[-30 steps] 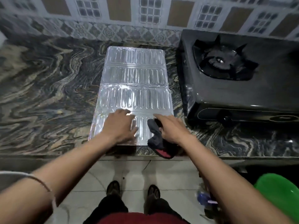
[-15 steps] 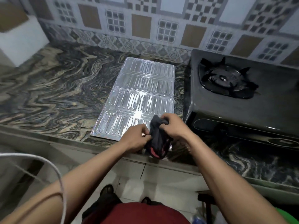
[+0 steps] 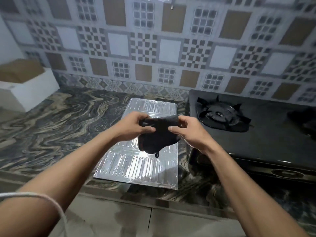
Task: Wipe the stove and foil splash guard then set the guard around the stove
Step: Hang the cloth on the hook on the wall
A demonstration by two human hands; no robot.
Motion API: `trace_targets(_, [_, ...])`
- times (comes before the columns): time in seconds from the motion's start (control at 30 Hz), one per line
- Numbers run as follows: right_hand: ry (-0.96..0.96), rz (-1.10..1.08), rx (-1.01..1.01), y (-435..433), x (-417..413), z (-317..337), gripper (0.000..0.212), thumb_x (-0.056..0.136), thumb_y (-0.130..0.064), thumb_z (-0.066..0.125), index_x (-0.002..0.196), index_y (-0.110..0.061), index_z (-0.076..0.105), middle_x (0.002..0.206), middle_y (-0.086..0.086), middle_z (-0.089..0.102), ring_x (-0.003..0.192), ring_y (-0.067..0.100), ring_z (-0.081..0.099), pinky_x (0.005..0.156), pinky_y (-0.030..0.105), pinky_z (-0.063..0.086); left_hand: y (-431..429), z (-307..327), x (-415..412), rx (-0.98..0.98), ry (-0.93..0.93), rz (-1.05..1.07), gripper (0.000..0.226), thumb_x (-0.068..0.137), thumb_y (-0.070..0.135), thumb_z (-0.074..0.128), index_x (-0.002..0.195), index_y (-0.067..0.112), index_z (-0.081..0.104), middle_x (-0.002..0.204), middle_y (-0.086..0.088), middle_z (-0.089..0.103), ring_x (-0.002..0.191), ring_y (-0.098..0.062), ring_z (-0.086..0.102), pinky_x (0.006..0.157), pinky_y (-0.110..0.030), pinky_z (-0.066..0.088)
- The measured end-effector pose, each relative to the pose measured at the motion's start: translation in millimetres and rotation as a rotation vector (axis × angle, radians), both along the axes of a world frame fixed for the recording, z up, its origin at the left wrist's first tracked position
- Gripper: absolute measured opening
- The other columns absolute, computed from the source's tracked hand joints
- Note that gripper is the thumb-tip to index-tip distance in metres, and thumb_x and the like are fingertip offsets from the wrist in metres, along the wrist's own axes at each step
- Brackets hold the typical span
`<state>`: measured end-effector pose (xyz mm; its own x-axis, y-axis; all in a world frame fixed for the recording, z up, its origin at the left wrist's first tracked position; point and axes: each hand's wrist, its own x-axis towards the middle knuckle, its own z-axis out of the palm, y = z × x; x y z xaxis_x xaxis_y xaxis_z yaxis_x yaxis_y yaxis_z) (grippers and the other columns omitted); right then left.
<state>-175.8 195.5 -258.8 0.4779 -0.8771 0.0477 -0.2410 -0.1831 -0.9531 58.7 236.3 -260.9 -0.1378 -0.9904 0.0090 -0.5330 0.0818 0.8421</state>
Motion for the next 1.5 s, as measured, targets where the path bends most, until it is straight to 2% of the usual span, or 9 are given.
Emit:
trace_targets(0.17, [-0.056, -0.038, -0.1, -23.1, 15.7, 53.1, 0.022, 0.085, -0.006, 0.073, 0.106, -0.009, 0.067, 0.103, 0.01, 0.074, 0.097, 0.022, 0.071, 0.091, 0.035, 0.056, -28.1, 71.2, 15.3, -0.094, 0.028, -0.011, 0.008, 0.085, 0.015, 0.078, 0.085, 0.018, 0.07, 0.068, 0.013, 0.068, 0.069, -0.001, 0.062, 0.069, -0.019, 0.049])
trace_targets(0.37, [-0.136, -0.015, -0.258, -57.6, 41.1, 115.3, 0.027, 0.09, -0.01, 0.069, 0.115, -0.013, 0.063, 0.107, 0.013, 0.068, 0.092, 0.017, 0.067, 0.08, 0.024, 0.057, -67.0, 132.3, 44.1, -0.147, 0.147, -0.044, 0.022, 0.083, 0.026, 0.075, 0.101, 0.013, 0.072, 0.089, -0.003, 0.074, 0.083, -0.01, 0.068, 0.074, -0.022, 0.053])
trace_targets(0.67, [-0.078, 0.032, -0.362, -139.4, 64.6, 169.7, 0.033, 0.09, -0.003, 0.066, 0.118, -0.02, 0.07, 0.112, -0.002, 0.072, 0.103, 0.014, 0.067, 0.085, 0.026, 0.057, -146.8, 189.9, 69.8, -0.188, 0.18, -0.112, 0.025, 0.088, 0.007, 0.071, 0.112, 0.013, 0.064, 0.114, -0.028, 0.067, 0.091, -0.029, 0.067, 0.086, -0.052, 0.052])
trace_targets(0.87, [-0.038, -0.064, -0.437, -197.0, 68.2, 199.8, 0.029, 0.089, -0.004, 0.068, 0.114, -0.018, 0.073, 0.106, 0.0, 0.073, 0.1, 0.016, 0.068, 0.089, 0.033, 0.057, -204.2, 219.7, 71.2, -0.255, 0.192, -0.098, 0.015, 0.092, 0.009, 0.067, 0.107, 0.013, 0.066, 0.094, -0.01, 0.071, 0.08, -0.024, 0.063, 0.073, -0.04, 0.05])
trace_targets(0.97, [-0.022, -0.069, -0.461, -227.0, 67.0, 215.0, 0.033, 0.088, -0.004, 0.069, 0.117, -0.02, 0.072, 0.109, -0.003, 0.072, 0.1, 0.012, 0.067, 0.086, 0.022, 0.056, -236.4, 233.7, 69.9, -0.276, 0.168, -0.087, 0.02, 0.092, 0.0, 0.065, 0.106, 0.015, 0.064, 0.097, -0.007, 0.071, 0.075, -0.017, 0.065, 0.062, -0.034, 0.054])
trace_targets(1.1, [0.03, -0.07, -0.542, -269.5, 64.4, 230.1, 0.044, 0.092, -0.009, 0.066, 0.127, -0.034, 0.064, 0.123, -0.017, 0.063, 0.108, -0.003, 0.057, 0.084, 0.003, 0.043, -282.4, 249.2, 68.4, -0.376, 0.04, -0.08, 0.023, 0.094, 0.002, 0.064, 0.097, 0.024, 0.07, 0.099, 0.005, 0.074, 0.088, -0.017, 0.067, 0.078, -0.04, 0.055])
trace_targets(1.27, [0.102, -0.106, -0.615, -330.7, 65.7, 234.4, 0.036, 0.091, -0.017, 0.069, 0.124, -0.031, 0.068, 0.123, -0.011, 0.068, 0.105, -0.005, 0.058, 0.089, 0.008, 0.044, -338.3, 258.2, 65.3, -0.415, -0.097, 0.011, 0.023, 0.094, 0.018, 0.067, 0.097, 0.038, 0.079, 0.103, 0.013, 0.076, 0.105, -0.011, 0.068, 0.1, -0.04, 0.052])
trace_targets(1.37, [0.13, -0.071, -0.612, -363.5, 69.9, 236.2, 0.046, 0.082, -0.02, 0.077, 0.126, -0.028, 0.067, 0.118, -0.013, 0.07, 0.105, 0.0, 0.064, 0.097, 0.029, 0.051, -360.7, 261.5, 64.3, -0.408, -0.087, -0.003, 0.028, 0.081, 0.017, 0.081, 0.101, 0.037, 0.08, 0.103, 0.013, 0.077, 0.104, -0.011, 0.07, 0.099, -0.038, 0.054])
trace_targets(1.5, [0.152, -0.189, -0.83, -410.4, 88.4, 244.0, 0.044, 0.085, -0.021, 0.073, 0.127, -0.032, 0.066, 0.114, -0.012, 0.067, 0.103, 0.005, 0.059, 0.086, 0.011, 0.042, -397.9, 264.5, 69.8, -0.631, -0.22, 0.113, 0.041, 0.077, 0.006, 0.082, 0.104, 0.036, 0.078, 0.103, 0.013, 0.073, 0.102, -0.009, 0.067, 0.094, -0.032, 0.055])
